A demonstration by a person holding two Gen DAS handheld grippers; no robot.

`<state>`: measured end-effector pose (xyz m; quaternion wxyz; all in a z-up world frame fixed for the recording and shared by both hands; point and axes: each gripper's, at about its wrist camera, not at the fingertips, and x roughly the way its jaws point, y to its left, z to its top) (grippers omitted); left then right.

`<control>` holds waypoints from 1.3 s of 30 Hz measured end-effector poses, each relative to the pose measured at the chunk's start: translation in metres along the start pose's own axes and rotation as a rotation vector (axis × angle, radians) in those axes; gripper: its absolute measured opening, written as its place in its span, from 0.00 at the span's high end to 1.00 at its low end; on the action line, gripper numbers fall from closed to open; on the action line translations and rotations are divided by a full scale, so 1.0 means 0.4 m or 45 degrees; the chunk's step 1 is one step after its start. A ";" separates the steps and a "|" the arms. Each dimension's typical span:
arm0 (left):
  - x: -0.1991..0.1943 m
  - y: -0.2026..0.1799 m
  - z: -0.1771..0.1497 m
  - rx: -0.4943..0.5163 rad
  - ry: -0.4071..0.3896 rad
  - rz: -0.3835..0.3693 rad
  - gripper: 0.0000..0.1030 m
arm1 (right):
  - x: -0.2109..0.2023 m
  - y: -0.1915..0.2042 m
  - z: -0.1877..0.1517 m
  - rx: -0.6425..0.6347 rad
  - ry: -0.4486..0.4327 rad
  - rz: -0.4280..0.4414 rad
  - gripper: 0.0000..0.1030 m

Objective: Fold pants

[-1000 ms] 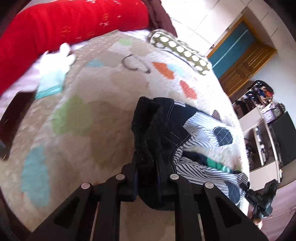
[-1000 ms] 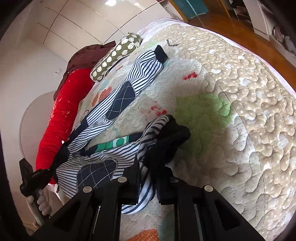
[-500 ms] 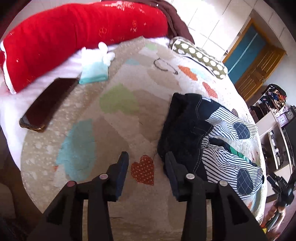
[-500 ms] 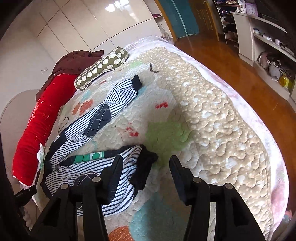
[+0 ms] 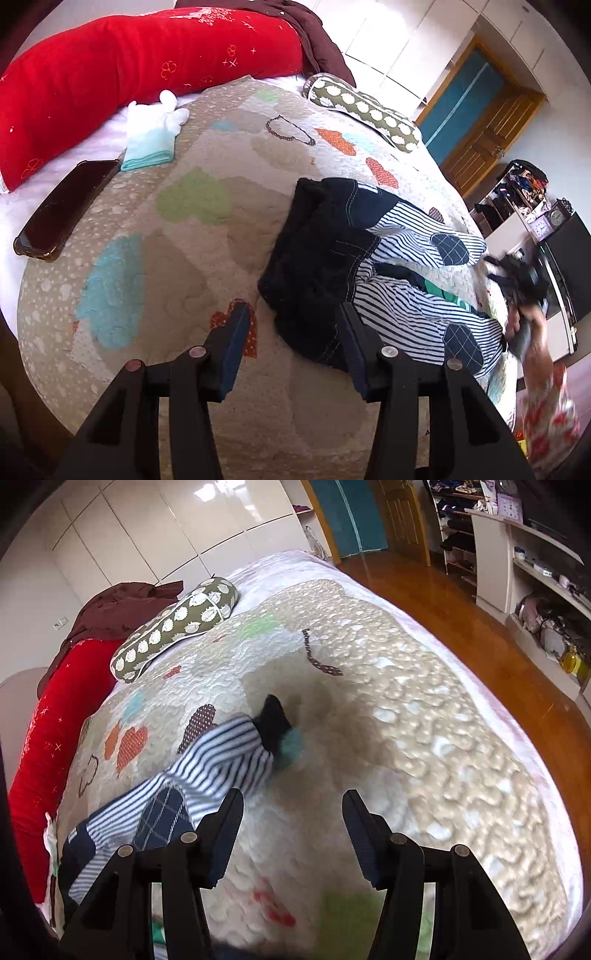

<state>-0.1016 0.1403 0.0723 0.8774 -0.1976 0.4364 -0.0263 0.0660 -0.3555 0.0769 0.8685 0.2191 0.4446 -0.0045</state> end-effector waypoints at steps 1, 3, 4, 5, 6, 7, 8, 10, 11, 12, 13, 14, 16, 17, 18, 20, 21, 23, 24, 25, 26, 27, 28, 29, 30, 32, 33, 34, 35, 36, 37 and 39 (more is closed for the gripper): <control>0.005 0.000 -0.001 0.002 0.006 0.002 0.54 | 0.041 0.012 0.021 0.012 0.029 0.037 0.41; 0.016 0.001 -0.001 -0.002 0.017 0.010 0.54 | 0.109 0.033 0.047 0.041 0.080 0.068 0.41; 0.022 0.003 -0.001 -0.004 0.023 0.014 0.54 | 0.137 0.044 0.059 0.060 0.079 0.063 0.41; 0.029 0.003 -0.001 -0.006 0.032 0.017 0.54 | 0.154 0.054 0.068 0.072 0.073 0.070 0.44; 0.035 0.005 -0.001 -0.009 0.040 0.019 0.54 | 0.166 0.066 0.077 0.076 0.084 0.098 0.69; 0.042 0.006 0.000 -0.014 0.051 0.018 0.54 | 0.171 0.081 0.082 0.078 0.109 0.145 0.86; 0.051 0.008 -0.001 -0.018 0.062 0.012 0.54 | 0.167 0.089 0.085 0.087 0.123 0.188 0.91; 0.056 0.004 -0.002 -0.019 0.069 -0.001 0.54 | 0.112 0.110 0.085 0.070 0.061 0.210 0.91; 0.056 0.001 -0.002 -0.017 0.067 -0.006 0.54 | 0.080 0.123 0.082 0.038 0.035 0.205 0.91; 0.054 -0.005 -0.003 -0.012 0.063 -0.011 0.54 | 0.044 0.136 0.077 0.004 0.009 0.187 0.91; 0.050 -0.011 -0.004 -0.003 0.056 -0.015 0.54 | 0.000 0.147 0.070 -0.036 -0.023 0.162 0.91; 0.046 -0.017 -0.005 0.003 0.050 -0.018 0.54 | -0.035 0.155 0.063 -0.066 -0.047 0.143 0.91; 0.034 -0.027 -0.009 0.019 0.040 -0.026 0.54 | -0.101 0.159 0.043 -0.118 -0.089 0.074 0.89; 0.029 -0.030 -0.009 0.025 0.038 -0.027 0.54 | -0.127 0.150 0.033 -0.121 -0.101 0.015 0.79; 0.023 -0.032 -0.011 0.030 0.036 -0.026 0.54 | -0.144 0.138 0.022 -0.106 -0.101 -0.054 0.63; 0.008 -0.032 -0.012 0.034 0.028 -0.020 0.54 | -0.154 0.100 0.016 -0.062 -0.074 -0.125 0.50; -0.002 -0.033 -0.011 0.039 0.022 -0.015 0.54 | -0.163 0.077 0.012 -0.034 -0.062 -0.114 0.50; -0.022 -0.035 -0.005 0.052 0.003 0.001 0.53 | -0.188 0.033 0.010 0.010 -0.054 -0.086 0.50; -0.030 -0.039 0.001 0.065 -0.010 0.012 0.50 | -0.203 0.021 0.008 0.014 -0.058 -0.076 0.49; -0.036 -0.046 0.009 0.082 -0.024 0.020 0.48 | -0.213 0.018 0.008 0.002 -0.061 -0.065 0.48; -0.038 -0.055 0.017 0.103 -0.035 0.026 0.46 | -0.224 0.020 0.005 -0.030 -0.058 -0.051 0.46; -0.037 -0.068 0.028 0.137 -0.043 0.035 0.44 | -0.232 0.024 0.002 -0.060 -0.047 -0.041 0.41; -0.032 -0.084 0.039 0.173 -0.047 0.042 0.44 | -0.230 0.041 0.002 -0.114 -0.023 -0.017 0.39; -0.020 -0.103 0.053 0.214 -0.047 0.048 0.44 | -0.225 0.058 -0.002 -0.169 0.009 0.018 0.35; -0.005 -0.123 0.070 0.253 -0.043 0.053 0.44 | -0.217 0.077 -0.007 -0.219 0.038 0.051 0.33; 0.031 -0.159 0.106 0.321 -0.021 0.063 0.44 | -0.198 0.120 -0.022 -0.333 0.088 0.102 0.33; 0.051 -0.178 0.127 0.358 -0.009 0.054 0.44 | -0.184 0.142 -0.028 -0.384 0.110 0.123 0.31; 0.072 -0.198 0.149 0.398 0.003 0.037 0.44 | -0.167 0.163 -0.033 -0.426 0.132 0.141 0.30; 0.092 -0.217 0.171 0.434 0.015 0.027 0.44 | -0.147 0.183 -0.033 -0.469 0.154 0.157 0.30; 0.117 -0.236 0.194 0.469 0.026 0.024 0.44 | -0.130 0.200 -0.034 -0.505 0.164 0.166 0.30; 0.144 -0.253 0.216 0.504 0.042 0.018 0.44 | -0.109 0.221 -0.029 -0.541 0.174 0.173 0.30; 0.208 -0.282 0.255 0.560 0.088 0.015 0.43 | -0.063 0.255 -0.018 -0.595 0.202 0.194 0.30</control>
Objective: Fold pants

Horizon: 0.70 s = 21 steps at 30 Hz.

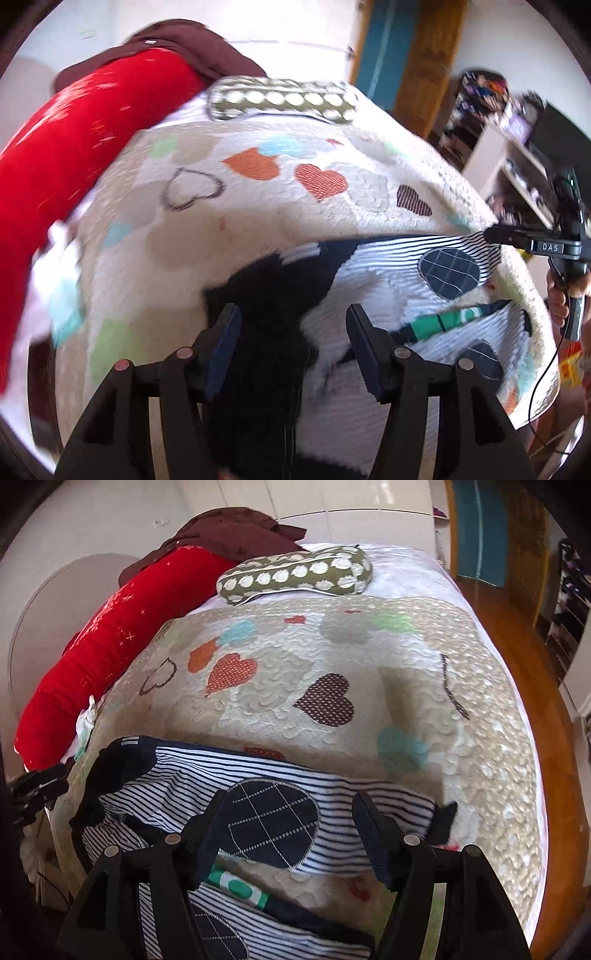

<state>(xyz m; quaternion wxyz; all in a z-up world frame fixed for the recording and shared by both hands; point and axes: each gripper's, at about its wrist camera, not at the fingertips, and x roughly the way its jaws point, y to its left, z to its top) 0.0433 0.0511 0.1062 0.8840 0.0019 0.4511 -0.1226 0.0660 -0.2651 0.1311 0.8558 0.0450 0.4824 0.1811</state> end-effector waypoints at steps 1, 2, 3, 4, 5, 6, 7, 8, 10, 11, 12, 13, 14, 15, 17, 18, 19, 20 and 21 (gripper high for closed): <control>0.035 -0.001 0.025 0.018 0.020 -0.003 0.43 | 0.026 0.004 0.015 -0.010 0.015 0.003 0.30; 0.061 -0.002 0.041 0.031 0.035 -0.006 0.43 | 0.056 0.004 0.033 -0.006 0.038 -0.001 0.30; 0.093 0.000 0.060 0.043 0.052 -0.002 0.43 | 0.080 0.000 0.046 0.007 0.056 0.005 0.30; 0.121 0.002 0.076 0.047 0.065 0.004 0.43 | 0.109 -0.005 0.059 0.027 0.071 0.021 0.30; 0.144 0.005 0.086 0.045 0.072 -0.003 0.43 | 0.135 -0.012 0.071 0.050 0.083 0.039 0.30; 0.171 0.009 0.098 0.042 0.087 -0.039 0.43 | 0.152 -0.021 0.079 0.068 0.091 0.054 0.30; 0.188 0.010 0.103 0.042 0.101 -0.070 0.43 | 0.170 -0.022 0.087 0.078 0.097 0.081 0.30; 0.205 0.011 0.107 0.048 0.122 -0.107 0.43 | 0.185 -0.022 0.092 0.076 0.105 0.115 0.30; 0.239 0.006 0.112 0.091 0.172 -0.157 0.43 | 0.213 -0.012 0.099 0.058 0.127 0.179 0.30; 0.254 0.002 0.113 0.123 0.193 -0.165 0.43 | 0.222 -0.002 0.099 0.042 0.137 0.213 0.30; 0.269 -0.003 0.113 0.157 0.220 -0.178 0.43 | 0.232 0.009 0.098 0.021 0.150 0.250 0.30; 0.281 -0.007 0.111 0.182 0.245 -0.186 0.43 | 0.243 0.024 0.097 -0.007 0.165 0.276 0.30; 0.291 -0.010 0.111 0.199 0.261 -0.177 0.43 | 0.250 0.038 0.095 -0.035 0.174 0.283 0.30; 0.300 -0.014 0.107 0.220 0.274 -0.160 0.44 | 0.259 0.051 0.092 -0.071 0.178 0.276 0.30; 0.313 -0.023 0.098 0.266 0.305 -0.104 0.62 | 0.277 0.086 0.080 -0.189 0.197 0.192 0.30; 0.314 -0.030 0.092 0.287 0.308 -0.079 0.79 | 0.285 0.097 0.072 -0.236 0.207 0.159 0.36; 0.308 -0.036 0.089 0.296 0.298 -0.095 0.87 | 0.295 0.110 0.063 -0.280 0.221 0.130 0.45; 0.296 -0.042 0.087 0.302 0.282 -0.099 0.93 | 0.299 0.122 0.055 -0.317 0.224 0.096 0.75; 0.287 -0.046 0.087 0.309 0.261 -0.081 0.94 | 0.298 0.129 0.051 -0.333 0.217 0.066 0.92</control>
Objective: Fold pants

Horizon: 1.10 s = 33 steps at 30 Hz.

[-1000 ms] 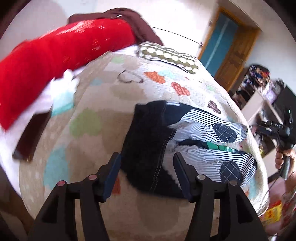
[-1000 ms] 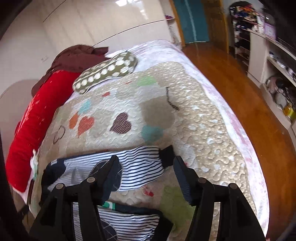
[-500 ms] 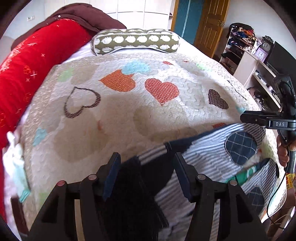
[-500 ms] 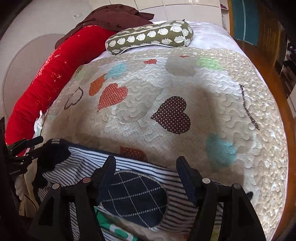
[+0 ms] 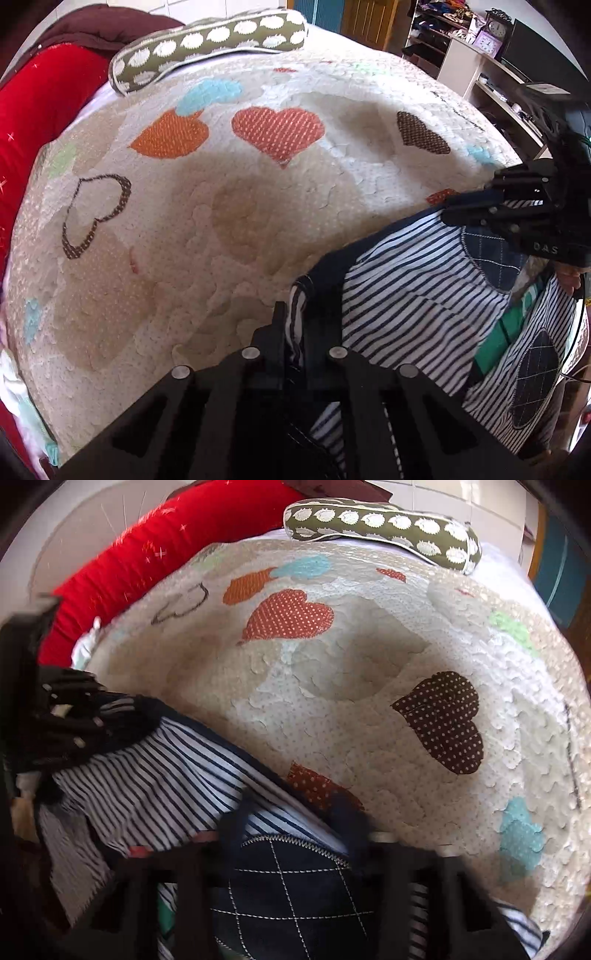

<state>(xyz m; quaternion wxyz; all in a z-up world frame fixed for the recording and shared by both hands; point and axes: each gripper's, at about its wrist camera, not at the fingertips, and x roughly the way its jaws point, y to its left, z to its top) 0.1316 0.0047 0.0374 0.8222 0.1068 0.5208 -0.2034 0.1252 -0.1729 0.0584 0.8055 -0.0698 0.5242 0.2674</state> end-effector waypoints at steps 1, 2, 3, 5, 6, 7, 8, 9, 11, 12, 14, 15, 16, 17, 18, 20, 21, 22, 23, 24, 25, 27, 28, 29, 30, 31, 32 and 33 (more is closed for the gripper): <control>-0.014 -0.005 0.000 0.005 -0.021 0.023 0.94 | -0.004 0.002 -0.001 0.009 -0.005 0.012 0.92; -0.027 -0.007 -0.002 0.003 -0.034 0.033 0.94 | -0.017 0.004 -0.002 0.021 -0.023 0.010 0.95; -0.050 -0.011 -0.007 -0.002 -0.051 0.049 0.94 | -0.036 0.009 -0.002 0.021 -0.046 -0.006 0.95; -0.092 -0.017 -0.018 -0.002 -0.087 0.075 0.94 | -0.078 0.022 -0.007 0.018 -0.093 -0.032 0.95; -0.122 -0.022 -0.026 -0.006 -0.112 0.087 0.94 | -0.109 0.033 -0.011 0.017 -0.125 -0.041 0.95; -0.153 -0.028 -0.035 -0.015 -0.138 0.096 0.94 | -0.134 0.043 -0.016 0.015 -0.152 -0.048 0.95; -0.185 -0.035 -0.048 -0.022 -0.166 0.106 0.94 | -0.164 0.058 -0.024 0.010 -0.178 -0.058 0.95; -0.218 -0.043 -0.063 -0.030 -0.196 0.113 0.94 | -0.189 0.072 -0.031 0.002 -0.199 -0.064 0.95; -0.280 -0.065 -0.098 -0.043 -0.252 0.125 0.94 | -0.248 0.106 -0.065 -0.008 -0.244 -0.069 0.95; -0.312 -0.078 -0.123 -0.049 -0.283 0.131 0.94 | -0.271 0.124 -0.084 -0.012 -0.264 -0.064 0.95; -0.364 -0.104 -0.176 -0.068 -0.337 0.134 0.94 | -0.314 0.157 -0.139 -0.016 -0.292 -0.051 0.95; -0.385 -0.118 -0.208 -0.082 -0.359 0.131 0.94 | -0.323 0.175 -0.161 -0.013 -0.300 -0.044 0.95; -0.398 -0.131 -0.241 -0.095 -0.378 0.133 0.94 | -0.334 0.193 -0.195 -0.008 -0.306 -0.028 0.95; -0.406 -0.145 -0.279 -0.112 -0.399 0.146 0.94 | -0.336 0.210 -0.227 0.001 -0.306 -0.008 0.95; -0.405 -0.155 -0.307 -0.127 -0.407 0.162 0.93 | -0.335 0.225 -0.268 0.014 -0.301 0.012 0.95; -0.373 -0.169 -0.367 -0.182 -0.388 0.193 0.90 | -0.313 0.253 -0.331 0.034 -0.280 0.030 0.95; -0.342 -0.170 -0.398 -0.226 -0.351 0.213 0.90 | -0.299 0.264 -0.362 0.053 -0.260 0.033 0.95; -0.320 -0.167 -0.418 -0.256 -0.315 0.220 0.90 | -0.280 0.269 -0.395 0.080 -0.240 0.022 0.95; -0.295 -0.158 -0.440 -0.304 -0.266 0.210 0.90 | -0.263 0.270 -0.427 0.112 -0.224 -0.003 0.95; -0.283 -0.148 -0.458 -0.352 -0.231 0.184 0.90 | -0.255 0.269 -0.456 0.142 -0.212 -0.021 0.95; -0.278 -0.136 -0.479 -0.406 -0.207 0.144 0.89 | -0.250 0.265 -0.481 0.172 -0.202 -0.037 0.95; -0.300 -0.127 -0.520 -0.475 -0.229 0.094 0.87 | -0.262 0.249 -0.526 0.232 -0.211 -0.056 0.94; -0.321 -0.124 -0.541 -0.502 -0.259 0.094 0.85 | -0.281 0.231 -0.547 0.270 -0.232 -0.056 0.94; -0.341 -0.123 -0.560 -0.528 -0.286 0.103 0.80 | -0.302 0.213 -0.559 0.304 -0.256 -0.067 0.89; -0.362 -0.117 -0.579 -0.557 -0.316 0.110 0.76 | -0.323 0.189 -0.570 0.344 -0.286 -0.094 0.73; -0.382 -0.111 -0.597 -0.584 -0.341 0.110 0.74 | -0.352 0.155 -0.579 0.402 -0.330 -0.135 0.60; -0.399 -0.104 -0.614 -0.607 -0.358 0.108 0.70 | -0.376 0.121 -0.584 0.465 -0.372 -0.166 0.38; -0.410 -0.101 -0.624 -0.619 -0.365 0.111 0.69 | -0.397 0.092 -0.588 0.527 -0.412 -0.185 0.35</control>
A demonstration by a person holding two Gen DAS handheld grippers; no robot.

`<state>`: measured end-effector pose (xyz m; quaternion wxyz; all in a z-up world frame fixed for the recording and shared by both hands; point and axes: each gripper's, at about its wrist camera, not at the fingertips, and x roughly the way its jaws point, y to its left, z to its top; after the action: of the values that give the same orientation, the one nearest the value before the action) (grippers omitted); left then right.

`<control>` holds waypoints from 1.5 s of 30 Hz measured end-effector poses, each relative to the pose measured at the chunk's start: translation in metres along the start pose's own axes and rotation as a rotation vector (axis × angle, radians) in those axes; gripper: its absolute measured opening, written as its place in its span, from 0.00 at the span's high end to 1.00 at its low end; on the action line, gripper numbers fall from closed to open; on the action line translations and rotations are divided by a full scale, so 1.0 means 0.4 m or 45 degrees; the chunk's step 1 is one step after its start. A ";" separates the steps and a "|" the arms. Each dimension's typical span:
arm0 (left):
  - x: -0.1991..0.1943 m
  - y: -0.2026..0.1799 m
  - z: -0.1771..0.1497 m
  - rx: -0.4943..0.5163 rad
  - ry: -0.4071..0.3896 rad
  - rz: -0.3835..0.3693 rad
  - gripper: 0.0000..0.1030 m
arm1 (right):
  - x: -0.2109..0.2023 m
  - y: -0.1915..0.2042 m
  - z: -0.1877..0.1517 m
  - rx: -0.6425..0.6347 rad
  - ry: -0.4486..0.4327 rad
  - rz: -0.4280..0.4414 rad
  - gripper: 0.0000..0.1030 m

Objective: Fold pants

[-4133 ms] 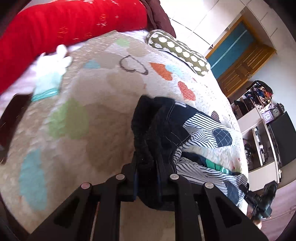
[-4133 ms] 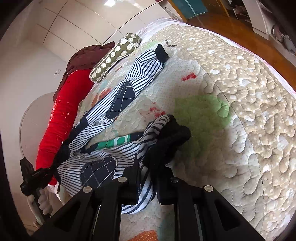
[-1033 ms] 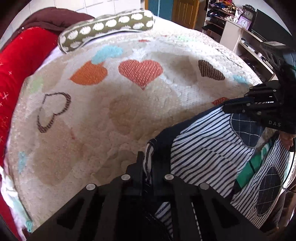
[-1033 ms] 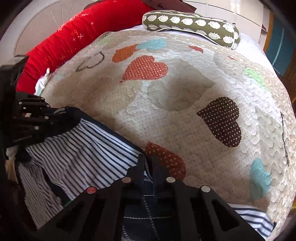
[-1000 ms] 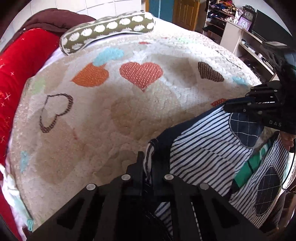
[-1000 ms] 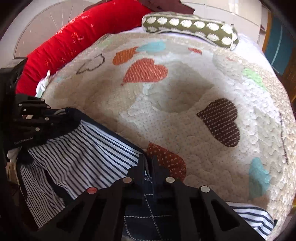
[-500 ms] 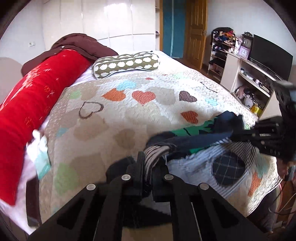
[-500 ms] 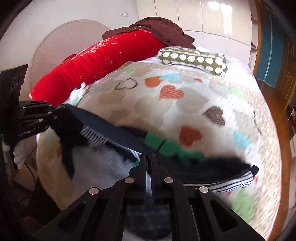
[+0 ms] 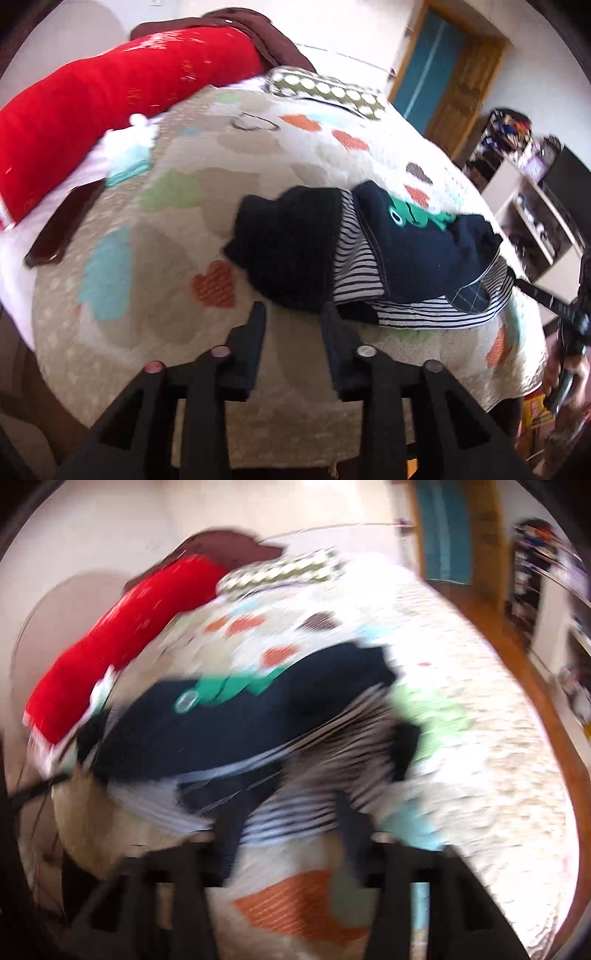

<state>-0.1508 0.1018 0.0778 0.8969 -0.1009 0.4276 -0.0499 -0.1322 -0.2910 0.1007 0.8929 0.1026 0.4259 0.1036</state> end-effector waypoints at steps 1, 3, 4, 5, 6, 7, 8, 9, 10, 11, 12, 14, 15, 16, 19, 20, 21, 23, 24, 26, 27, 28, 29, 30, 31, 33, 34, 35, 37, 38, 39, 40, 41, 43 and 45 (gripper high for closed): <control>-0.013 0.009 -0.003 -0.010 -0.006 0.009 0.69 | -0.012 -0.034 0.018 0.074 -0.042 -0.014 0.35; -0.034 0.024 -0.006 -0.028 -0.009 0.028 0.69 | -0.019 -0.091 0.052 0.202 -0.104 -0.031 0.35; -0.039 0.031 -0.005 -0.040 -0.008 0.026 0.69 | -0.019 -0.106 0.063 0.238 -0.126 -0.045 0.35; -0.044 0.037 -0.006 -0.055 -0.005 0.018 0.68 | -0.009 -0.117 0.082 0.263 -0.139 -0.057 0.35; -0.048 0.041 -0.006 -0.070 -0.001 0.008 0.68 | 0.011 -0.124 0.099 0.272 -0.132 -0.071 0.35; -0.048 0.044 -0.003 -0.087 0.006 -0.006 0.68 | 0.041 -0.128 0.118 0.272 -0.113 -0.112 0.35; -0.051 0.045 -0.005 -0.101 0.011 -0.018 0.68 | 0.068 -0.130 0.136 0.268 -0.101 -0.151 0.35; -0.052 0.043 -0.006 -0.108 0.013 -0.025 0.68 | 0.106 -0.133 0.159 0.256 -0.083 -0.180 0.35; -0.055 0.040 -0.008 -0.113 0.016 -0.032 0.68 | 0.135 -0.137 0.171 0.243 -0.059 -0.190 0.37; -0.055 0.036 -0.008 -0.113 0.020 -0.034 0.68 | 0.172 -0.142 0.188 0.231 -0.019 -0.199 0.63; -0.057 0.030 -0.009 -0.109 0.022 -0.035 0.68 | 0.204 -0.149 0.203 0.237 0.030 -0.177 0.94; -0.069 0.017 -0.011 -0.084 0.015 -0.035 0.68 | 0.204 -0.159 0.213 0.308 0.039 -0.107 0.94; -0.073 0.009 -0.012 -0.066 0.011 -0.034 0.68 | 0.170 -0.158 0.215 0.342 -0.015 -0.050 0.94; -0.075 0.002 -0.012 -0.049 0.014 -0.034 0.67 | 0.137 -0.152 0.211 0.367 -0.048 0.000 0.94; -0.072 -0.015 -0.013 -0.034 0.030 -0.053 0.67 | 0.026 -0.145 0.178 0.474 -0.139 0.162 0.94; -0.071 -0.019 -0.014 -0.037 0.032 -0.064 0.67 | -0.004 -0.153 0.156 0.512 -0.159 0.198 0.94; -0.070 -0.023 -0.016 -0.040 0.035 -0.078 0.67 | -0.024 -0.158 0.130 0.542 -0.163 0.216 0.94; -0.062 -0.029 -0.017 -0.043 0.051 -0.097 0.67 | -0.031 -0.180 0.081 0.582 -0.138 0.231 0.94; -0.055 -0.032 -0.017 -0.044 0.062 -0.099 0.67 | -0.011 -0.197 0.051 0.601 -0.097 0.199 0.92; -0.050 -0.036 -0.016 -0.049 0.075 -0.091 0.67 | 0.028 -0.240 0.009 0.663 -0.021 0.148 0.87; -0.050 -0.037 -0.014 -0.053 0.076 -0.090 0.67 | 0.039 -0.259 -0.006 0.700 -0.013 0.170 0.79; -0.052 -0.037 -0.013 -0.055 0.076 -0.091 0.67 | 0.040 -0.274 -0.017 0.730 -0.035 0.202 0.72; -0.052 -0.037 -0.011 -0.058 0.077 -0.092 0.67 | 0.030 -0.277 -0.027 0.740 -0.074 0.218 0.54; -0.053 -0.037 -0.009 -0.062 0.079 -0.093 0.67 | 0.017 -0.273 -0.031 0.734 -0.112 0.216 0.36; -0.053 -0.037 -0.008 -0.063 0.080 -0.092 0.67 | 0.007 -0.267 -0.032 0.720 -0.140 0.208 0.31; -0.056 -0.039 -0.008 -0.061 0.079 -0.089 0.67 | 0.009 -0.248 -0.028 0.678 -0.143 0.182 0.27; -0.056 -0.041 -0.007 -0.062 0.079 -0.089 0.67 | 0.025 -0.236 -0.021 0.649 -0.112 0.165 0.27; -0.058 -0.042 -0.006 -0.065 0.079 -0.092 0.67 | 0.043 -0.225 -0.010 0.631 -0.089 0.158 0.27; -0.061 -0.042 -0.005 -0.072 0.081 -0.096 0.66 | 0.074 -0.213 0.000 0.625 -0.080 0.164 0.27; -0.064 -0.042 -0.003 -0.074 0.080 -0.091 0.66 | 0.087 -0.209 0.004 0.622 -0.085 0.177 0.31; -0.067 -0.041 0.000 -0.076 0.079 -0.084 0.66 | 0.103 -0.198 0.013 0.608 -0.073 0.193 0.56; -0.074 -0.038 0.004 -0.080 0.073 -0.075 0.66 | 0.118 -0.194 0.022 0.604 -0.047 0.199 0.77; -0.081 -0.033 0.008 -0.086 0.064 -0.069 0.66 | 0.128 -0.190 0.027 0.612 -0.009 0.228 0.85; -0.105 -0.021 0.016 -0.097 0.030 -0.048 0.65 | 0.107 -0.188 0.042 0.622 -0.039 0.265 0.85; -0.124 -0.003 0.023 -0.112 -0.005 -0.022 0.57 | 0.059 -0.192 0.055 0.609 -0.104 0.258 0.85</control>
<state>-0.1749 0.1108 0.1211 0.8920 -0.1440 0.4267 -0.0385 -0.0928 -0.3602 0.0759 0.8447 0.3571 0.3896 0.0847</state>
